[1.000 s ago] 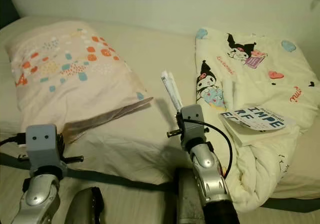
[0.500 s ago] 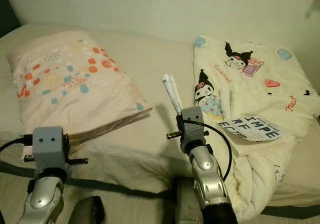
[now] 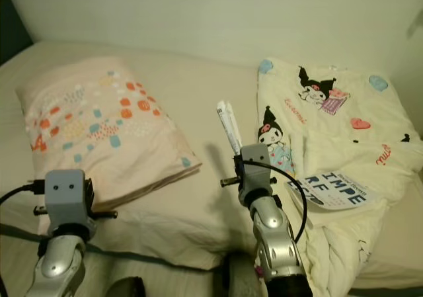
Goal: Clean up the room
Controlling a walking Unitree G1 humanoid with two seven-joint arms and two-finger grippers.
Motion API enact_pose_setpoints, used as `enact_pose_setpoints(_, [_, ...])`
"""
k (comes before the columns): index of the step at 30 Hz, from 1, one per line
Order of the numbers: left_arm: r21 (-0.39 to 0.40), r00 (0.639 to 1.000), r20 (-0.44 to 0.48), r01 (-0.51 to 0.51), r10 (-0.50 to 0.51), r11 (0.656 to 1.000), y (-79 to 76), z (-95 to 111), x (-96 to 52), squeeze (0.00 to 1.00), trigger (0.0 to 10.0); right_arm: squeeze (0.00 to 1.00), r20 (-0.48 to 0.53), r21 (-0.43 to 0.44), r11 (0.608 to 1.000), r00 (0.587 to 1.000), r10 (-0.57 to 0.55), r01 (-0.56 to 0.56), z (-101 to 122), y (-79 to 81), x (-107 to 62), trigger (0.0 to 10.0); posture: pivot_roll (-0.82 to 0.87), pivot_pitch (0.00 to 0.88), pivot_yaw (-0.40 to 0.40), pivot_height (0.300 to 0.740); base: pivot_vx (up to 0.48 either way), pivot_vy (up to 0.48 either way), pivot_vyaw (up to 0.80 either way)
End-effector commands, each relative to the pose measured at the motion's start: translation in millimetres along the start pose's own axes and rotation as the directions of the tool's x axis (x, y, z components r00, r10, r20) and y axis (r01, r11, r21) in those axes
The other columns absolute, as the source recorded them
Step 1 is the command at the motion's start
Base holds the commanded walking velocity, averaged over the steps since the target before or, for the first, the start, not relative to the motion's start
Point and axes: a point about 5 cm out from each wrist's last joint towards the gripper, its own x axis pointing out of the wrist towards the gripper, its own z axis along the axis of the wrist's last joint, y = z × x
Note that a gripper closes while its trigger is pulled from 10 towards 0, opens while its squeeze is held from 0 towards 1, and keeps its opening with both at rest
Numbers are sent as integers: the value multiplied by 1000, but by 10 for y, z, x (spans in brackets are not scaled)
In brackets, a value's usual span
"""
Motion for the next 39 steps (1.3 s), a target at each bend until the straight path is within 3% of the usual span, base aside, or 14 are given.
enact_pose_setpoints(1, [2, 1000, -13, 8, -8, 1000, -25, -43, -27, 0, 10000, 0, -12, 13, 1000, 1000, 2, -1, -21, 19, -29, 10000, -8, 104, -93, 666, 0, 0, 0])
enact_pose_setpoints(23, [3, 1000, -9, -4, 4, 1000, 2, -45, -20, 0, 10000, 0, -35, 36, 999, 999, 3, -2, -41, 42, -38, 10000, 8, 102, -106, 740, 0, 0, 0])
enact_pose_setpoints(39, [14, 999, -31, 40, -40, 999, -19, -94, 26, 0, 10000, 0, -118, 81, 997, 993, -7, 16, -217, 18, -118, 10000, 3, 131, -93, 740, 0, 0, 0])
